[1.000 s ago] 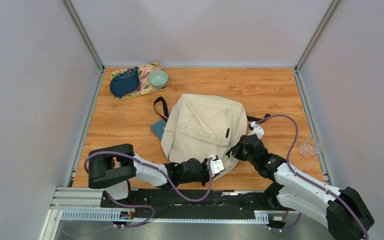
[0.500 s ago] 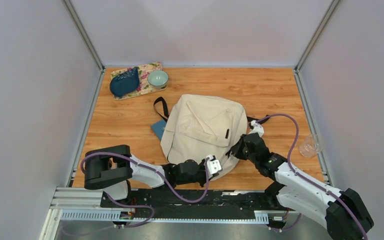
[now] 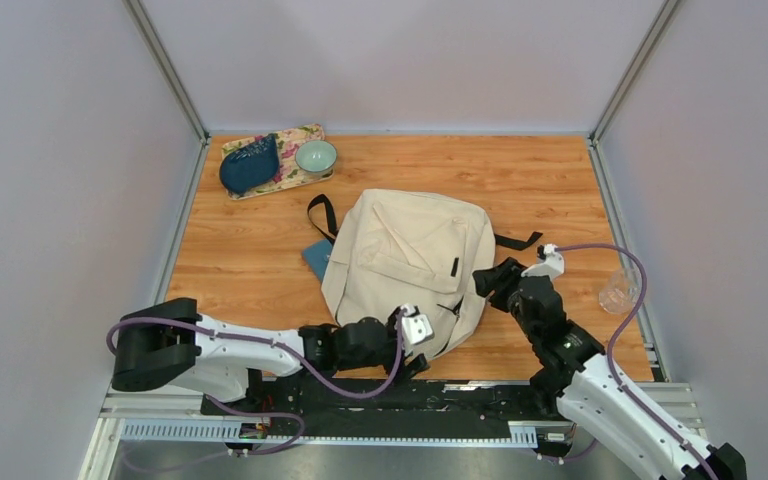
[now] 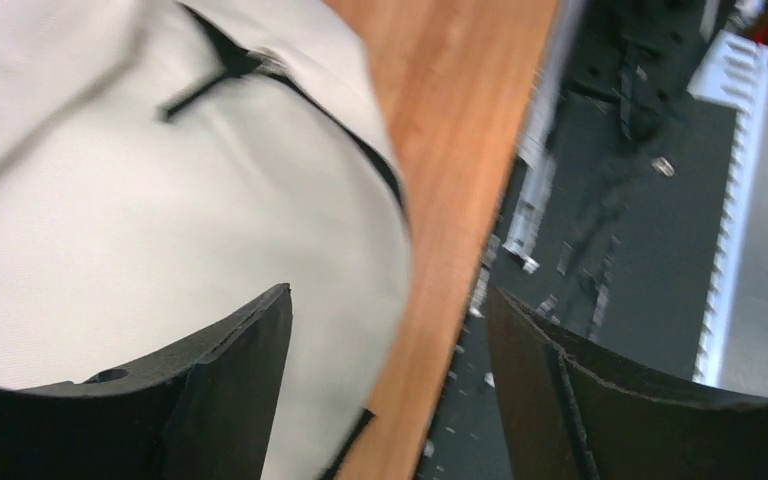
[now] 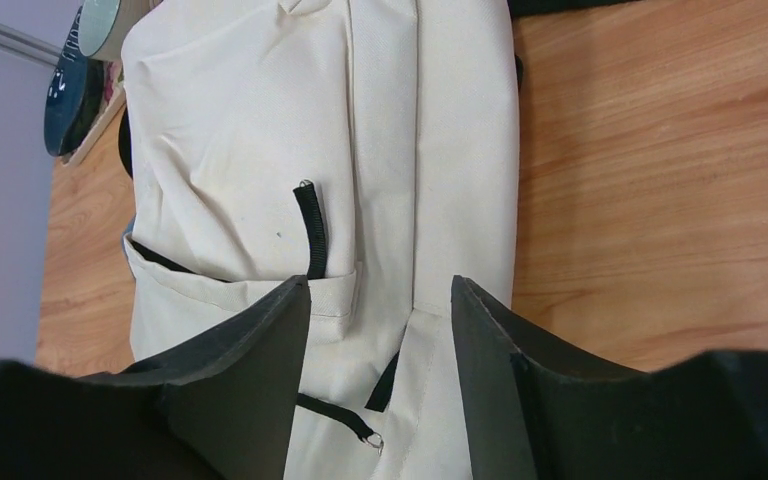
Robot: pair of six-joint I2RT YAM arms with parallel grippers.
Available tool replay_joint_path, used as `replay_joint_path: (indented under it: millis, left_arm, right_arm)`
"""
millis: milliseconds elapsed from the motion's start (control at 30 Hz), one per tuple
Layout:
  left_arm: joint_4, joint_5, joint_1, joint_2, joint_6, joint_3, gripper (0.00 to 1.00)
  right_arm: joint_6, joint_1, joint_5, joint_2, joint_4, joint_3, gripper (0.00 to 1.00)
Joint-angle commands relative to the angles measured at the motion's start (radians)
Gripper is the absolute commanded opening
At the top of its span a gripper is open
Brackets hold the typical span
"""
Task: Pack the student bag
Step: Zip the student bag at the center of the board, then unzip the student bag at the center of the board.
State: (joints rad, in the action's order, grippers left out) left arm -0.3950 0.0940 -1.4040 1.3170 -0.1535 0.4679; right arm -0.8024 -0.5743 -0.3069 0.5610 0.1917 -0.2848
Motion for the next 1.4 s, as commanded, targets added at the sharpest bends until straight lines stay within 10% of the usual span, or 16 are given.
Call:
replay_joint_path:
  millis: [0, 533, 1033, 1367]
  left_arm:
    - [0.087, 0.033, 0.112, -0.045, -0.044, 0.090, 0.80]
    - [0.372, -0.129, 0.381, 0.494, -0.141, 0.816, 0.85]
    - [0.559, 0.030, 0.382, 0.682, -0.115, 0.997, 0.76]
    - [0.596, 0.070, 0.382, 0.726, -0.103, 1.015, 0.47]
  right_arm:
    - [-0.069, 0.001, -0.029, -0.050, 0.057, 0.032, 0.58]
    - [-0.247, 0.002, 0.048, -0.029, -0.054, 0.153, 0.59]
    - [-0.259, 0.001, 0.078, -0.113, -0.031, 0.176, 0.59]
    - [-0.254, 0.001, 0.081, -0.133, -0.008, 0.170, 0.59]
